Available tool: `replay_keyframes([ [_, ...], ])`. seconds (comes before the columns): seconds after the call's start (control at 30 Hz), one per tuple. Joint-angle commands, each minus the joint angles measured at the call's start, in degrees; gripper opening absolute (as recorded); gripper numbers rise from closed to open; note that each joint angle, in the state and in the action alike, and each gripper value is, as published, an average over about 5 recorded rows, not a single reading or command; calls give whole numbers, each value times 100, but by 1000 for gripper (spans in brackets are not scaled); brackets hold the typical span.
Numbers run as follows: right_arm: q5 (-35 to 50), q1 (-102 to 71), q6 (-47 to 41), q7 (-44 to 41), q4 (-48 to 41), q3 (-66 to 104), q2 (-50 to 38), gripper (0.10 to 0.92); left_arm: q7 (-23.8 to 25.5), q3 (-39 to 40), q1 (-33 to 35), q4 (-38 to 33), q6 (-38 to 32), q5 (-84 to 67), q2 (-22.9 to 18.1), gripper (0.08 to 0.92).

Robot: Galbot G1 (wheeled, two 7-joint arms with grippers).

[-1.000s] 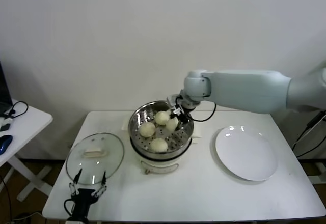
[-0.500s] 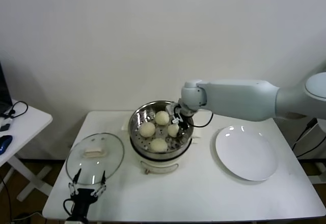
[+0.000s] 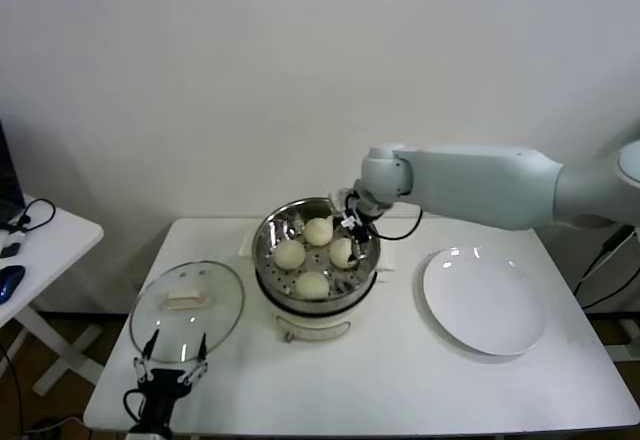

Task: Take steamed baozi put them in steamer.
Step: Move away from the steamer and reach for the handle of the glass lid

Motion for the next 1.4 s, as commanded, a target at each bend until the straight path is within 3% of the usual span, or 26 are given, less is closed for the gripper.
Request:
replay_keyframes([
  [0.03,1090,150,-505,947,391,1153,-943,823,3,4,-9,-13,16,-4,20,823],
  [0.4,586,-2674,-863,4225,1256,4567,-2022,823,4,17,-71,6,36,2,179,823],
  [0.6,393,-4936,-616,5040,2036,6626,-2457,823,-16,17,-175,28,64,-69,212,823],
  [0.87,-25,-8337,346,5053,3097,9511,-2451,823,-75,43,-290,84,103,-109,255,823],
  [1.23,-776,-11958,1634,4345,3791,12698,-945,823,-196,72,-406,78,-7,413,329,823],
  [1.4,-800,-12800,2262,4165,3785,13043,-145,823,-616,14,-530,166,-255,1437,386,823],
])
